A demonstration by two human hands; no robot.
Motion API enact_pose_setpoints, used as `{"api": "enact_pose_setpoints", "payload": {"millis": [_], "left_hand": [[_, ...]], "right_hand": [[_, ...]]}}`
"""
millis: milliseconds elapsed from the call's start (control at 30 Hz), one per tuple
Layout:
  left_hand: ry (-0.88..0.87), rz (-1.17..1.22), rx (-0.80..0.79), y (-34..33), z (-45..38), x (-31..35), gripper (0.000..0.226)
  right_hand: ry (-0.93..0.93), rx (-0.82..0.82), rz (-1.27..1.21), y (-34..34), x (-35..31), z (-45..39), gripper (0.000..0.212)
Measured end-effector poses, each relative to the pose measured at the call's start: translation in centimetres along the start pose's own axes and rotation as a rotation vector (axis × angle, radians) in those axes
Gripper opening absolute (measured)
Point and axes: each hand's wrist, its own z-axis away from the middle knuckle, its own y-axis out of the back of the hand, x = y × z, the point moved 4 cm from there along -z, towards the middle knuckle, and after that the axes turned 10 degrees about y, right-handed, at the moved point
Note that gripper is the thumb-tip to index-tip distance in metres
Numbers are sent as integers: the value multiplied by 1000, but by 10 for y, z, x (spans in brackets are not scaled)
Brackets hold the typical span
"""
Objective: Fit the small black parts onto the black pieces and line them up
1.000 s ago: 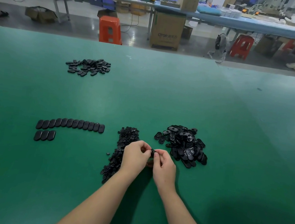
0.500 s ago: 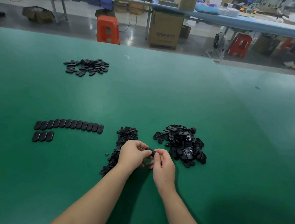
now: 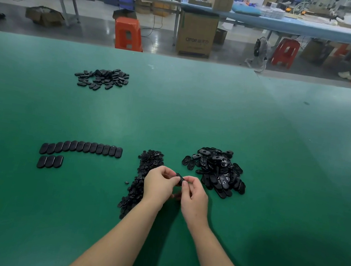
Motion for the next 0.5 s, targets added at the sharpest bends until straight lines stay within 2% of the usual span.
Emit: {"api": "enact_pose_setpoints", "payload": {"millis": [133,367,500], "left_hand": [[-110,-180,40,0,4,4,10],[-107,-202,39,2,2,4,13],[-199,-314,73,0,5,6,9]], "right_hand": [[3,3,-2,0,-1,0,15],[19,-1,-8,1,-4,0,14],[28,4,-8,1,-5,0,18]]}}
